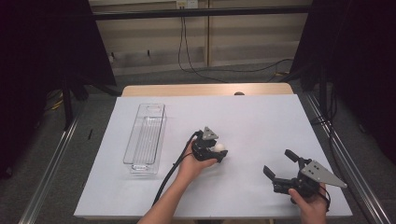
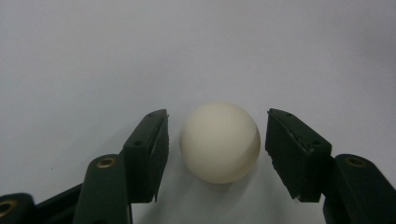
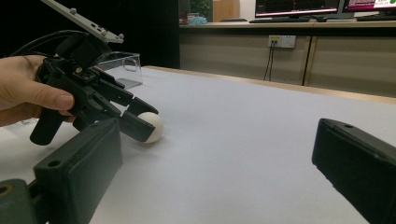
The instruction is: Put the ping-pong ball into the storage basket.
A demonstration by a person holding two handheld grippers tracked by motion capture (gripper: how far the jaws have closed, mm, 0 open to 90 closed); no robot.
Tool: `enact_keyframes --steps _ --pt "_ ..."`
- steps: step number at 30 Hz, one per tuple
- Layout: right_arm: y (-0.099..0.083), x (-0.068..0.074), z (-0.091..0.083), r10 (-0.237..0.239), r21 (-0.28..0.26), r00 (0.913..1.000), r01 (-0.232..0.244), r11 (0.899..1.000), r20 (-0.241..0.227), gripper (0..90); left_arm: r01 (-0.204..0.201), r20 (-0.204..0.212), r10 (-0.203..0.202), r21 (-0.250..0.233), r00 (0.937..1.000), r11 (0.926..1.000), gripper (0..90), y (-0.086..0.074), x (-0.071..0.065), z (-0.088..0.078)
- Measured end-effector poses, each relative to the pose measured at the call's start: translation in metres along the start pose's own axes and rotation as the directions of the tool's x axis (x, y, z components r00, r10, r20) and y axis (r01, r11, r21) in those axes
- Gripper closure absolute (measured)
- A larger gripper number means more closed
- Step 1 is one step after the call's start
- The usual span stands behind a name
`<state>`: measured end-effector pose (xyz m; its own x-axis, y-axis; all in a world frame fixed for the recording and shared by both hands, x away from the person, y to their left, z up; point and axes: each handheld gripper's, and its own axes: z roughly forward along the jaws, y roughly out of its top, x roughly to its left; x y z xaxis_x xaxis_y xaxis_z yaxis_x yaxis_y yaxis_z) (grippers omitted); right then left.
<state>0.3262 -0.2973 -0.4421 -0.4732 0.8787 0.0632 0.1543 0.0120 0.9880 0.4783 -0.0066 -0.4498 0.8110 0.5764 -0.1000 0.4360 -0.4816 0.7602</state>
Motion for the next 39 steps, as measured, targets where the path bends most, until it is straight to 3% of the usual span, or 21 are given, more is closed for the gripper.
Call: enact_keyframes --steps 8,18,21,28,39 --pt "0.0 0.0 0.0 0.0 0.0 1.0 0.0 1.0 -0.001 1.0 -0.004 0.017 0.004 -0.005 0.9998 1.0 42.6 -0.0002 0.0024 0.0016" --pt "0.0002 -0.0001 -0.0003 0.002 -0.002 1.0 -0.002 1.0 0.002 1.1 0.012 0.01 -0.012 -0.004 0.9999 0.9999 45.7 -0.0008 0.003 0.0042" --pt "0.0003 -0.0006 -0.0008 -0.002 0.001 1.0 0.002 1.0 0.003 1.1 0.002 0.004 -0.002 0.017 1.0 0.9999 46.5 -0.0007 0.0037 0.0034" --pt "0.0004 -0.0001 -0.0004 0.003 0.0 1.0 -0.003 1.0 0.005 1.1 0.012 0.006 -0.012 0.009 0.9999 0.9999 48.3 -0.0015 0.0037 0.0048" --pt "0.0006 0.0001 -0.0004 0.004 -0.003 1.0 -0.004 1.0 0.007 1.1 0.003 0.002 -0.003 0.04 1.0 0.9992 50.7 -0.0021 0.0029 0.0053"
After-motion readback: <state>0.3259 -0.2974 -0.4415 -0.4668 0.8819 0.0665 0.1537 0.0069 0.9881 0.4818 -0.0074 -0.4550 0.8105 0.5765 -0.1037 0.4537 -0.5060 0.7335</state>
